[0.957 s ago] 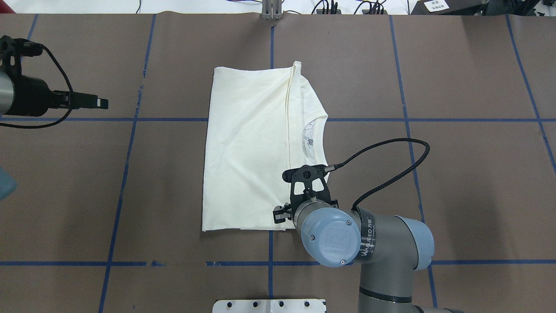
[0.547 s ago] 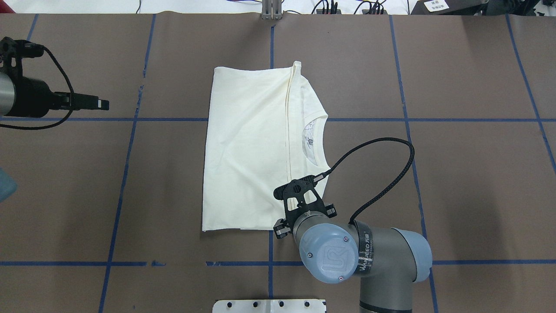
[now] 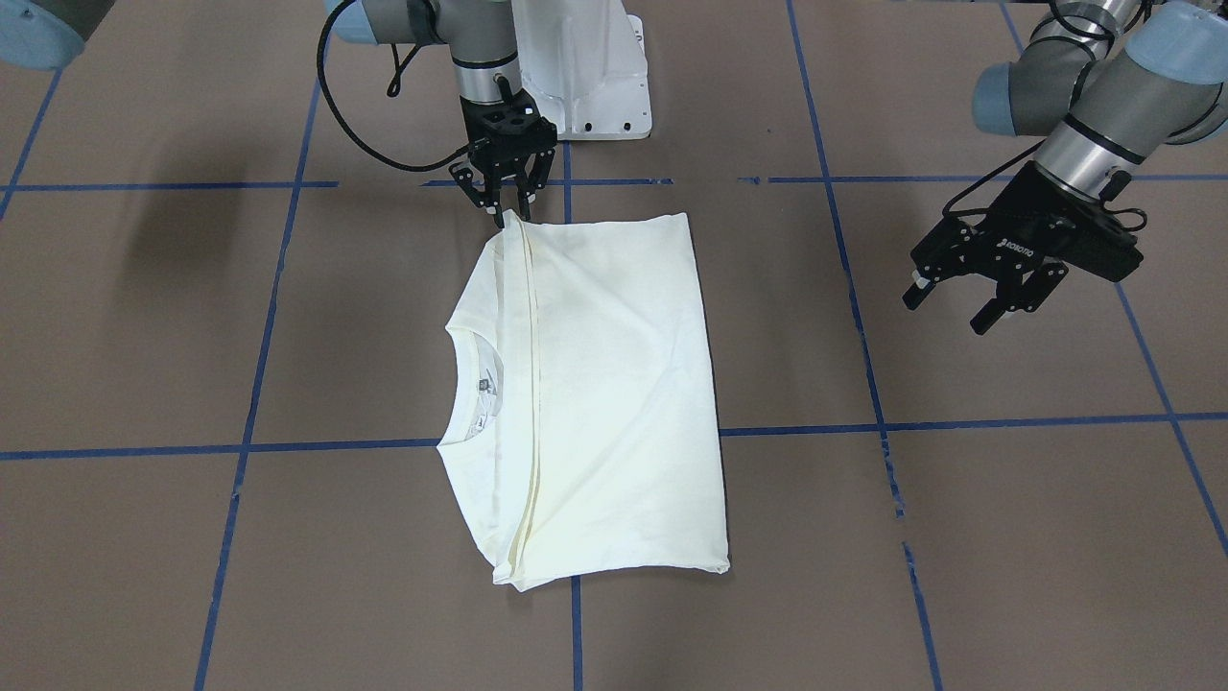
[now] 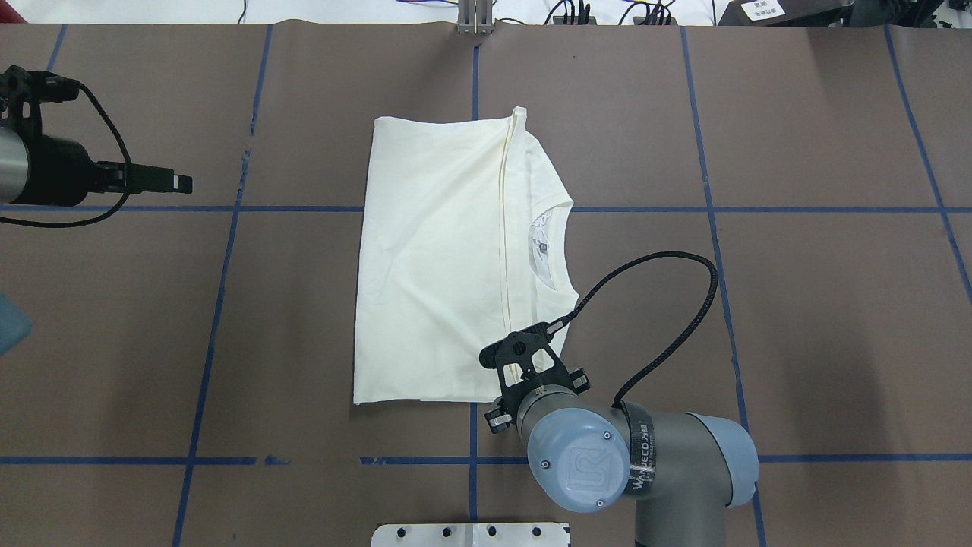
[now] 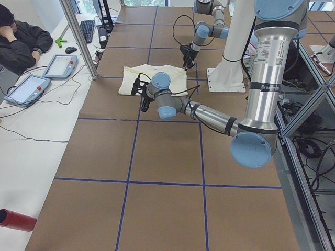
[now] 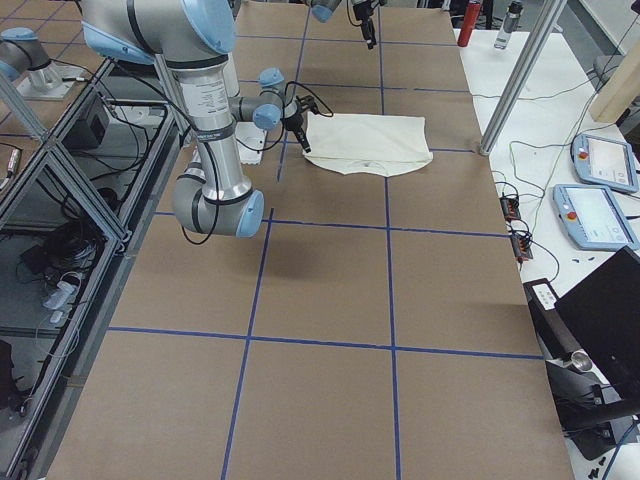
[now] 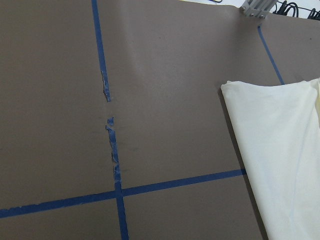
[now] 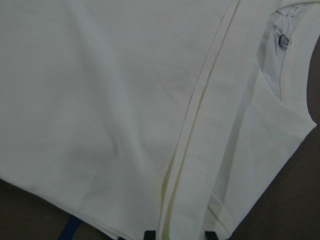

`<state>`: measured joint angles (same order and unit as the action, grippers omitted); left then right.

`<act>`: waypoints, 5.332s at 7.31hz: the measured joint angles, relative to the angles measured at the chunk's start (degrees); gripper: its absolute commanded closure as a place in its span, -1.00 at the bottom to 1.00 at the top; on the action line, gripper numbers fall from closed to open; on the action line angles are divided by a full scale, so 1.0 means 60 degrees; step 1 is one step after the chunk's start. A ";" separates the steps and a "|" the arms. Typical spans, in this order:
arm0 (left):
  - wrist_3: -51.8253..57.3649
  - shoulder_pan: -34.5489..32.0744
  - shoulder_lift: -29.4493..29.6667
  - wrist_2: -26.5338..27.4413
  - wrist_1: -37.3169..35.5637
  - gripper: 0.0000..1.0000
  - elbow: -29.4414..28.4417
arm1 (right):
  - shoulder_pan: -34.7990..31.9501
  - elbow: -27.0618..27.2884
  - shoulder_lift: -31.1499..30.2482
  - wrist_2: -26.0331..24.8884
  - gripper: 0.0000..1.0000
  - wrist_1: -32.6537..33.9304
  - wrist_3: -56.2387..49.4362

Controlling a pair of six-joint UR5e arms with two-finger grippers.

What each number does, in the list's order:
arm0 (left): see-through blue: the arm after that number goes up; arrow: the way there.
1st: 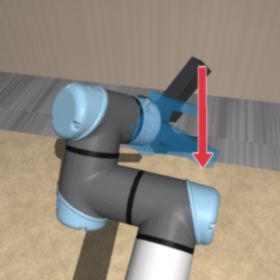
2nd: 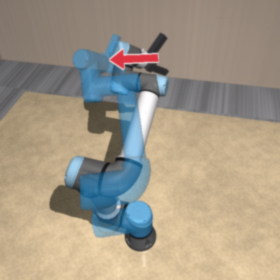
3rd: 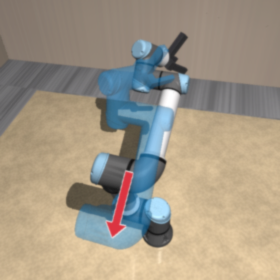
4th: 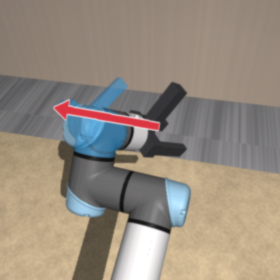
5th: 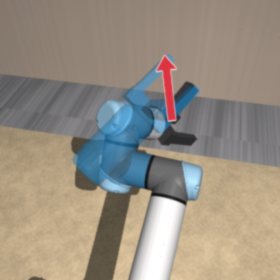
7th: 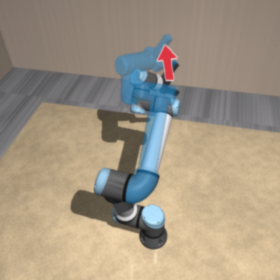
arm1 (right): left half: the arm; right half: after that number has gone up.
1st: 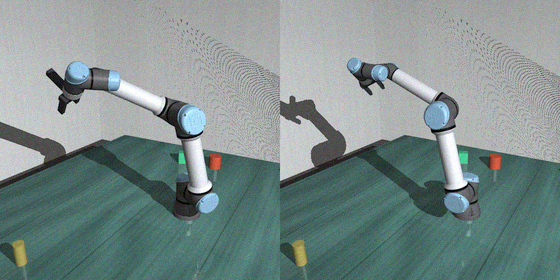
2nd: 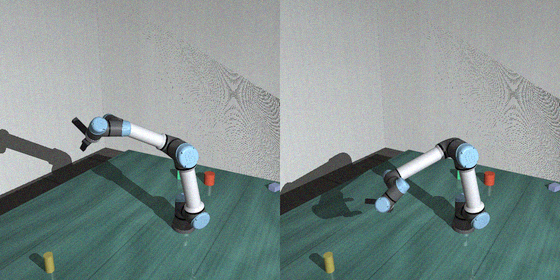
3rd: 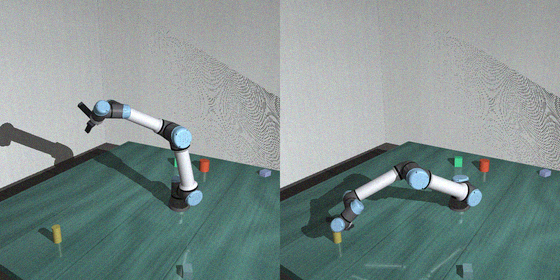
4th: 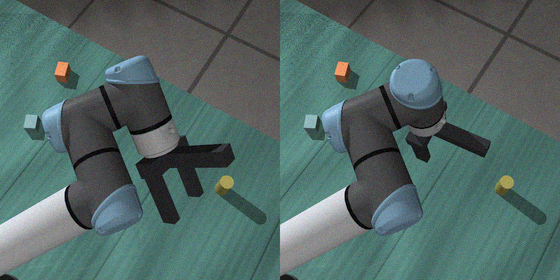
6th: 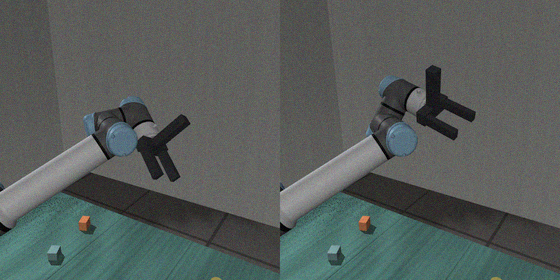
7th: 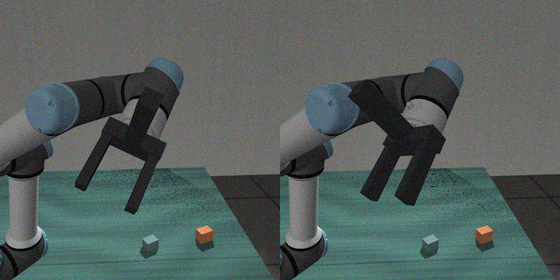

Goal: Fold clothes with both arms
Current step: 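Press and smooth the folded shirt's collar edge with the right gripper, then raise the right gripper off the shirt while the left gripper lowers toward the robot, then lower the left gripper beside the shirt's corner nearest it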

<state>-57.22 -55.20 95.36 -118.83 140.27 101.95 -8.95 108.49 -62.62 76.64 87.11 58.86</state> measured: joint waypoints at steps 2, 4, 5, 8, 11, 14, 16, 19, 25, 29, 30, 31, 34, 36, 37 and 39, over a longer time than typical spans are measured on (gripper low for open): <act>0.0000 0.0000 0.0000 0.0001 0.0000 -1.00 0.0000 | 0.0004 0.0031 -0.0028 -0.0008 1.00 0.0007 0.0004; 0.0000 0.0000 0.0001 0.0007 0.0000 -1.00 0.0000 | -0.0024 0.0044 -0.0016 -0.0025 1.00 -0.0001 0.0016; 0.0000 0.0000 0.0001 0.0004 0.0000 -1.00 0.0000 | -0.0048 0.0049 -0.0012 -0.0031 1.00 -0.0002 0.0046; 0.0000 0.0000 0.0000 0.0004 0.0010 -1.00 0.0000 | -0.0198 0.0677 -0.0661 -0.0021 1.00 -0.0006 0.0395; 0.0022 0.0000 0.0001 0.0028 0.0004 -1.00 -0.0004 | -0.0032 0.1296 -0.1747 -0.0037 -0.99 -0.0033 0.2360; 0.0029 0.0000 0.0001 0.0021 0.0000 -1.00 -0.0002 | 0.0050 0.1413 -0.1688 0.0036 -1.00 -0.0219 0.3086; -0.0167 0.0082 0.0010 0.0025 0.0000 -1.00 0.0051 | -0.0466 0.1560 -0.1729 0.0482 -1.00 -0.1391 0.3128; -0.2014 0.0873 -0.0084 0.0253 -0.0013 -1.00 0.0826 | -0.1514 0.1617 -0.2255 0.1594 -1.00 -0.3786 0.4105; -0.7137 0.5758 0.0406 0.4942 -0.1931 -0.64 0.1994 | -0.2664 0.1555 -0.2709 0.1901 -1.00 -0.4066 0.5027; -0.9987 0.7223 0.1533 0.6126 -0.2785 -0.62 0.1417 | -0.2682 0.1548 -0.2709 0.1919 -1.00 -0.4070 0.5053; -1.0042 0.7293 0.1686 0.6140 -0.2798 -0.63 0.1191 | -0.2683 0.1548 -0.2712 0.1916 -1.00 -0.4073 0.5056; -1.0057 0.7353 0.1845 0.6141 -0.2806 -0.63 0.0999 | -0.2683 0.1548 -0.2713 0.1910 -1.00 -0.4074 0.5057; -1.0086 0.7510 0.2047 0.6149 -0.2813 -0.63 0.0667 | -0.2683 0.1548 -0.2712 0.1905 -1.00 -0.4075 0.5058; -1.0083 0.7613 0.2064 0.6149 -0.2813 -0.64 0.0624 | -0.2683 0.1548 -0.2718 0.1905 -1.00 -0.4075 0.5116; -1.0080 0.7646 0.2070 0.6152 -0.2813 -0.64 0.0611 | -0.2683 0.1548 -0.2718 0.1904 -1.00 -0.4075 0.5135; -1.0081 0.7701 0.2078 0.6153 -0.2813 -0.64 0.0581 | -0.2683 0.1548 -0.2716 0.1904 -1.00 -0.4075 0.5149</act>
<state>-117.70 -8.99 107.83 -81.91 123.40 105.44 -25.05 117.77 -78.91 88.07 62.67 89.75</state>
